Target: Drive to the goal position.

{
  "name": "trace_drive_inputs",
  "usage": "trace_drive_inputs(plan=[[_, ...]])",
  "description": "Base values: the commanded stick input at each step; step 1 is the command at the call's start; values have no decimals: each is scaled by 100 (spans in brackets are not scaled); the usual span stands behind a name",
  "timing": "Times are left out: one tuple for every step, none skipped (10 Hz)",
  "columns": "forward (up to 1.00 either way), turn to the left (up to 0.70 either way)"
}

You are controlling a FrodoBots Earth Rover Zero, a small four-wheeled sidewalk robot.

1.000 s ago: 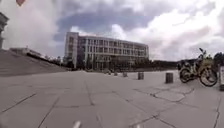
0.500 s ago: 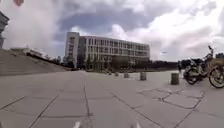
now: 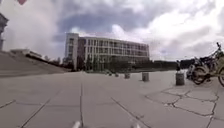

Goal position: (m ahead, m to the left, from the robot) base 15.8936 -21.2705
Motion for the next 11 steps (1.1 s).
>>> trace_drive_inputs(plan=[[70, -18], [70, -6], [70, 0], [70, 0], [70, 0], [70, -1], [70, -26], [70, -33], [70, -33], [70, -17], [70, 0]])
